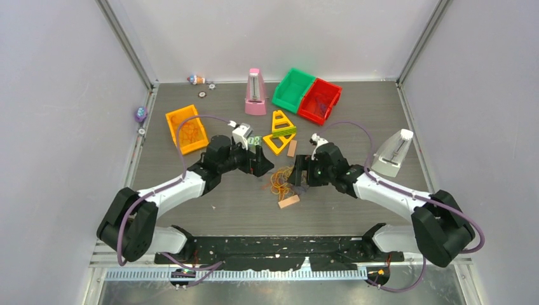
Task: Untangle the cables
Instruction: Untie the cable.
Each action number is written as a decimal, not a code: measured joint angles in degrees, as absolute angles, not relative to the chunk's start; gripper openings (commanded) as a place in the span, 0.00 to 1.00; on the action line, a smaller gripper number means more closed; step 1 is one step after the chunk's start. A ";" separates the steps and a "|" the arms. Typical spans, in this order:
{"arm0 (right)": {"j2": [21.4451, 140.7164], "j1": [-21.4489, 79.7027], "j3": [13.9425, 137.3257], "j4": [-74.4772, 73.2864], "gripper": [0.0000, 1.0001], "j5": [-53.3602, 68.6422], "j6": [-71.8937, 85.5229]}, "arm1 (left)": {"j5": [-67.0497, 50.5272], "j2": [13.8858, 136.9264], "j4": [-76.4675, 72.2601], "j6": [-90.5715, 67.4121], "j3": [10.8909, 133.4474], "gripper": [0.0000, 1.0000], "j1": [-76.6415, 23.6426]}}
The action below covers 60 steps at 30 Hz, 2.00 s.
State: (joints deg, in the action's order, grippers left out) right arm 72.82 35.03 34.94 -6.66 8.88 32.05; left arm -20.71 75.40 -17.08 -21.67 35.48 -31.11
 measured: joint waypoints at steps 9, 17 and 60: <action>67.88 34.98 38.33 -9.91 0.73 4.16 30.00 | -25.28 81.08 -17.04 -22.13 38.89 0.74 -31.11; 70.59 34.92 40.05 -11.68 0.67 2.37 27.66 | -28.80 86.98 -15.73 -22.20 43.09 0.66 -31.55; 64.95 39.27 50.15 -15.77 0.06 11.16 23.24 | -25.58 78.87 -18.87 -20.51 37.65 0.67 -31.92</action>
